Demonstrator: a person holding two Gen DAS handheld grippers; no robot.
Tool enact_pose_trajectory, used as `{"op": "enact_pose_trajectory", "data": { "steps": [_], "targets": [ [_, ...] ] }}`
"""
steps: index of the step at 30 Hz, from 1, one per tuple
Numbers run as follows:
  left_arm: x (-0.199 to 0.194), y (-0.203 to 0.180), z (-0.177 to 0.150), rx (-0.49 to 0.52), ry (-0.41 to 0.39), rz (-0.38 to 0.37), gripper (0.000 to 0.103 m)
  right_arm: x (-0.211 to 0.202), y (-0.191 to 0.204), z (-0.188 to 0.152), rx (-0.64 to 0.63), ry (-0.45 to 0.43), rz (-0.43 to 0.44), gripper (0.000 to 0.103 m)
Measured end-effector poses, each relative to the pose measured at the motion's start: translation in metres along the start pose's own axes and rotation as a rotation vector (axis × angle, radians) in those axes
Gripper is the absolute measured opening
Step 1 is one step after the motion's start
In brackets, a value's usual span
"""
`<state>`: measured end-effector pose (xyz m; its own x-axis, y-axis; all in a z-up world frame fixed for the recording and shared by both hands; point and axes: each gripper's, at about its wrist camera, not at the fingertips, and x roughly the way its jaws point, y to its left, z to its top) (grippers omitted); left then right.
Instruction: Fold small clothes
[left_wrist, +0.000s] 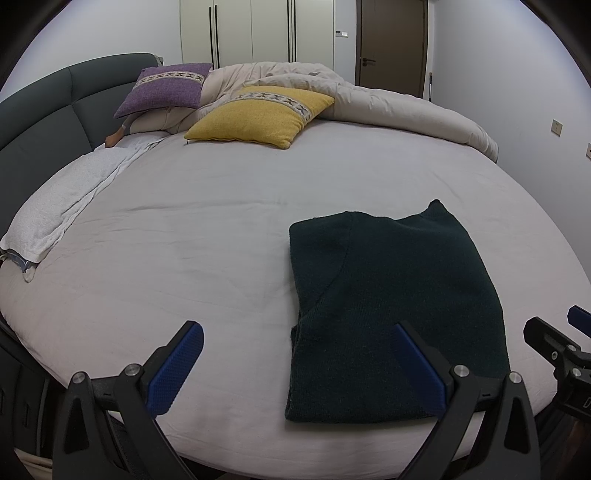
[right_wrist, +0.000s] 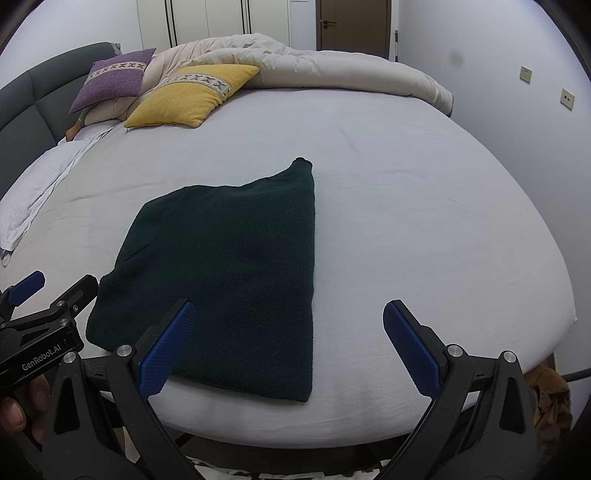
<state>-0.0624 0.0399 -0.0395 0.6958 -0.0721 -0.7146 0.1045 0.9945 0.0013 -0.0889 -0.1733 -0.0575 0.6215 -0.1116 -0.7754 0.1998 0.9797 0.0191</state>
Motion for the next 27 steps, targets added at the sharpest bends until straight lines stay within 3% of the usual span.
{"op": "enact_pose_trajectory", "data": {
  "steps": [27],
  "targets": [
    [0.0005,0.0016,-0.0020,0.004,-0.004,0.016,0.103,-0.0018,0.0036,-0.0010,0.004,0.000,-0.003,0.103]
  ]
}}
